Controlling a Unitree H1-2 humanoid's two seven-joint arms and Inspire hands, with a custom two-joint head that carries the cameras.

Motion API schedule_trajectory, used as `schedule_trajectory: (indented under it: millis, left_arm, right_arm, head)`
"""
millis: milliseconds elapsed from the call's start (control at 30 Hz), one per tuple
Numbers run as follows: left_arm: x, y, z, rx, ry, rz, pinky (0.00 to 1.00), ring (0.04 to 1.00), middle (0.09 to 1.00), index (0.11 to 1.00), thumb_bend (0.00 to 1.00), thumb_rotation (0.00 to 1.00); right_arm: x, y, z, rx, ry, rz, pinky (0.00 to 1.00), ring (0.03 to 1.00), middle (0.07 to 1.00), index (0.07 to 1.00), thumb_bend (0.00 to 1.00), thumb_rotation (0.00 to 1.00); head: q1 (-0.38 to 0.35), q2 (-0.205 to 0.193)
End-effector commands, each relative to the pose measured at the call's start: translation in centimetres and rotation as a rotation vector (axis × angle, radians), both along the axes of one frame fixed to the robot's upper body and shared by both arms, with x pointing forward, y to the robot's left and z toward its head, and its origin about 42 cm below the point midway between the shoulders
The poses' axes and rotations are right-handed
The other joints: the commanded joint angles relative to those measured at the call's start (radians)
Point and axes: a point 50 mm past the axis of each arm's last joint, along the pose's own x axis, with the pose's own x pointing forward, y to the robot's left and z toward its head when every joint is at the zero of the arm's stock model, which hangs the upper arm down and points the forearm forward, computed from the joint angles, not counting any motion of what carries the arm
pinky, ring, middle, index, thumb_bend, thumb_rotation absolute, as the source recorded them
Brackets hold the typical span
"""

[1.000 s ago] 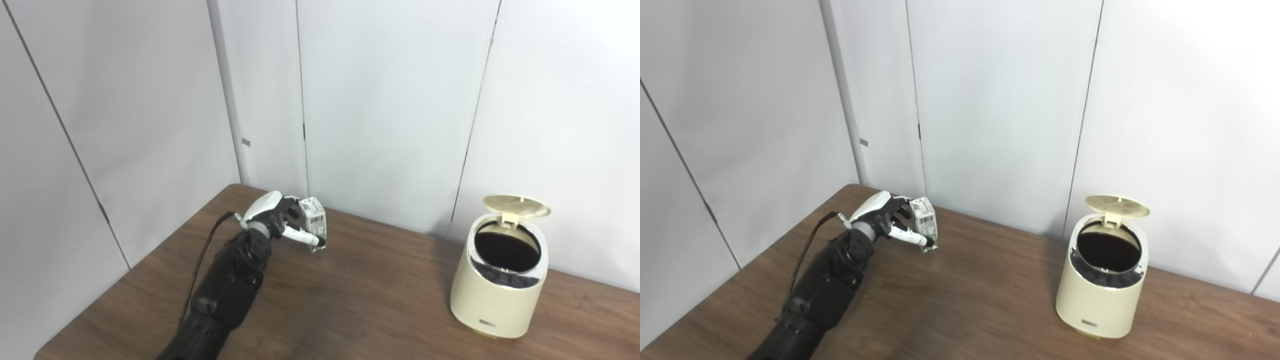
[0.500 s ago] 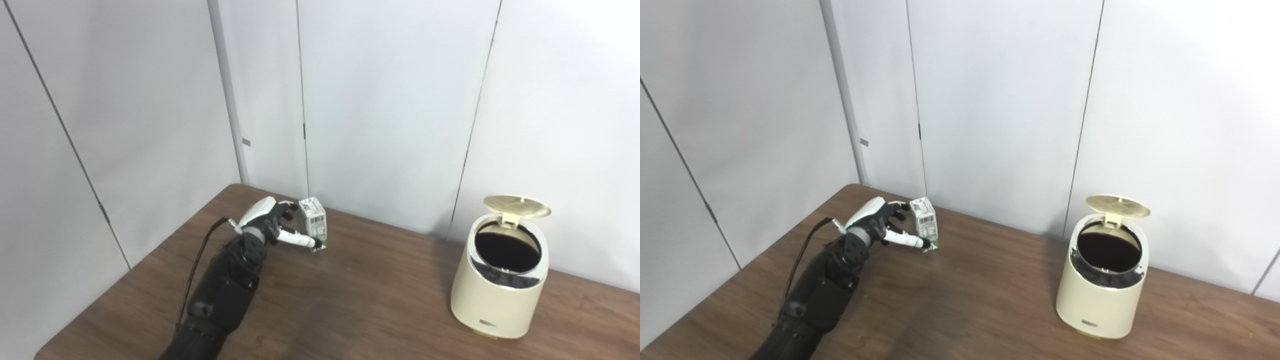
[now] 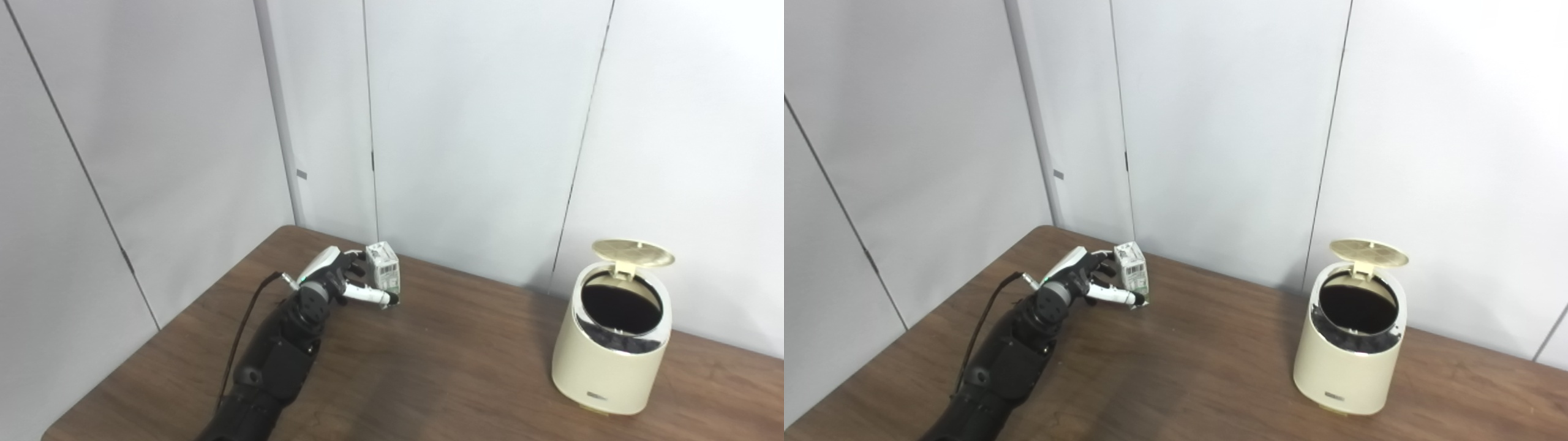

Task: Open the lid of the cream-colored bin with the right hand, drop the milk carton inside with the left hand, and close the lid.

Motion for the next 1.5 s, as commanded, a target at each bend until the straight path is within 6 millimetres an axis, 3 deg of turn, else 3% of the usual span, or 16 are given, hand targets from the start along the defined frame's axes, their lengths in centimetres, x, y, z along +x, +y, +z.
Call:
schedule_trajectory:
  millis: [0, 167, 367, 667, 733, 1033, 1133, 1200, 1467]
  left_arm:
    - [1.2, 0.5, 3.4, 0.042, -0.099, 0.003, 0.49, 0.671, 0.782, 0.945, 1.00, 0.35]
    - [1.4, 0.5, 3.2, 0.062, -0.087, 0.018, 0.44, 0.609, 0.757, 0.937, 1.00, 0.35]
    - [1.6, 0.8, 2.8, 0.071, -0.093, 0.016, 0.45, 0.618, 0.757, 0.913, 1.00, 0.32]
    - [1.7, 0.9, 2.5, 0.078, -0.104, 0.017, 0.53, 0.696, 0.817, 0.894, 1.00, 0.33]
    - [1.7, 1.0, 2.4, 0.068, -0.119, 0.016, 0.48, 0.632, 0.768, 0.888, 1.00, 0.32]
    - [1.9, 0.8, 2.3, 0.061, -0.126, 0.025, 0.50, 0.678, 0.810, 0.914, 1.00, 0.33]
    - [2.1, 0.8, 2.3, 0.052, -0.127, 0.010, 0.58, 0.750, 0.848, 0.922, 1.00, 0.34]
    - [2.2, 0.8, 2.2, 0.050, -0.129, 0.001, 0.69, 0.822, 0.872, 0.924, 1.00, 0.33]
    - [2.5, 0.8, 1.9, 0.046, -0.127, -0.004, 0.71, 0.822, 0.861, 0.913, 1.00, 0.34]
  right_arm:
    - [-0.7, 0.1, -0.7, 0.003, 0.018, -0.004, 0.36, 0.520, 0.569, 0.533, 0.74, 0.75]
    - [-0.8, 0.1, -0.8, 0.014, 0.020, 0.000, 0.36, 0.518, 0.568, 0.532, 0.77, 0.75]
    - [-0.8, 0.4, -0.6, 0.022, 0.029, 0.004, 0.36, 0.511, 0.560, 0.523, 0.83, 0.75]
    - [-0.7, 0.7, -0.7, 0.014, 0.037, 0.003, 0.37, 0.526, 0.574, 0.533, 0.81, 0.77]
    - [-0.8, 0.7, -0.7, 0.010, 0.037, 0.006, 0.37, 0.528, 0.576, 0.534, 0.81, 0.77]
    - [-1.0, 0.8, -0.4, 0.009, 0.061, 0.002, 0.37, 0.529, 0.577, 0.538, 0.81, 0.78]
    - [-0.9, 0.8, -0.5, 0.005, 0.056, 0.002, 0.37, 0.531, 0.579, 0.540, 0.81, 0.78]
    - [-0.9, 0.9, -0.5, 0.005, 0.052, 0.006, 0.38, 0.533, 0.579, 0.541, 0.78, 0.78]
    - [-1.0, 1.2, -0.5, 0.002, 0.060, 0.001, 0.37, 0.530, 0.576, 0.538, 0.79, 0.79]
  head:
    - [-0.002, 0.001]
    - [-0.004, 0.005]
    - [-0.005, 0.005]
    - [-0.012, -0.003]
    - [-0.013, -0.003]
    - [-0.017, 0.000]
    - [-0.018, -0.001]
    - [-0.020, -0.001]
    - [-0.031, -0.006]
